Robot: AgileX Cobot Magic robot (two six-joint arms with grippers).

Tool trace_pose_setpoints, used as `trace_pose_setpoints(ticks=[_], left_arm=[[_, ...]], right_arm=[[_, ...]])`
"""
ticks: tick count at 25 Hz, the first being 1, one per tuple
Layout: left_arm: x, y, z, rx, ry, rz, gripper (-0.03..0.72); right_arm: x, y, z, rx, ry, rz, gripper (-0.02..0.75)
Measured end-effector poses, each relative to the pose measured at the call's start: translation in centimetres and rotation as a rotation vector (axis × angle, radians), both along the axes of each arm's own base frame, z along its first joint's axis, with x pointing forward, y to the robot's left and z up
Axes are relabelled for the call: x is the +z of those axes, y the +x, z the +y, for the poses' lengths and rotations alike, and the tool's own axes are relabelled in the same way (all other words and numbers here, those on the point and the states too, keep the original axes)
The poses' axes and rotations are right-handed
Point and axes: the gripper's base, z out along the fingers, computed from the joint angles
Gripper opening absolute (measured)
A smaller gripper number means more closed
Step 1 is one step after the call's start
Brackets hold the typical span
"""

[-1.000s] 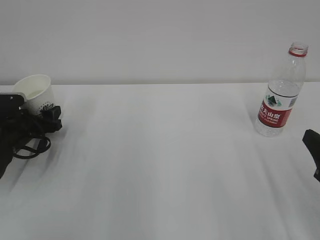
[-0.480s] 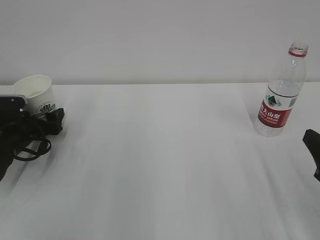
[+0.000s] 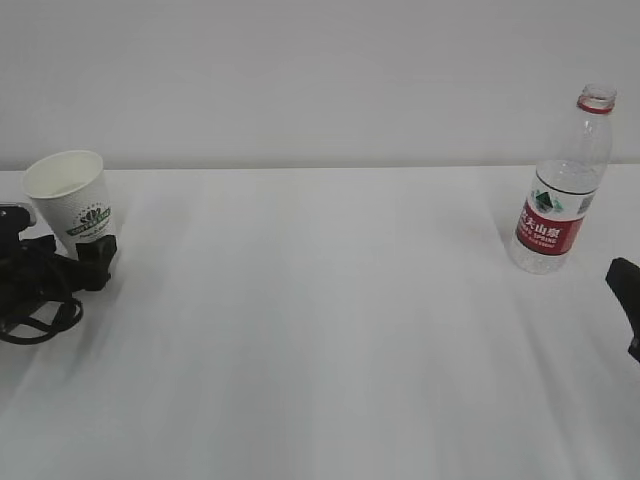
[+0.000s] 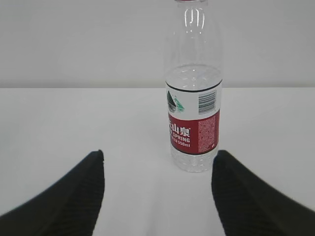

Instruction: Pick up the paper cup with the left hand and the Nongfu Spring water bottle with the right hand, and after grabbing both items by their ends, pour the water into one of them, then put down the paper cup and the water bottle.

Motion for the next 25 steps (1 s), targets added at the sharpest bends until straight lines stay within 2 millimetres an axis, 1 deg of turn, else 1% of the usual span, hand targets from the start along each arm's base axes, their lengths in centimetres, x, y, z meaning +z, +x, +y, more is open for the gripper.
trace_pose_setpoints(ticks=[5, 10, 22, 25], left_arm=[[1.2, -2.2, 0.1, 0.0, 0.001, 0.021, 0.675], [3.0, -4.0, 0.1, 0.0, 0.0, 0.011, 0.673], [6.6, -6.9, 0.2, -0.004, -0.001, -0.058, 0.659], [7.8, -7.5, 0.2, -0.008, -0.002, -0.092, 0.655]], right_arm=[[0.0, 0.0, 0.1, 0.012, -0.005, 0.0, 0.515], [0.0, 0.0, 0.1, 0.015, -0.004, 0.0, 0.515], [0.0, 0.0, 0.2, 0.019, -0.004, -0.005, 0.515], [0.5, 0.5, 0.3, 0.029, -0.008, -0.025, 0.515]])
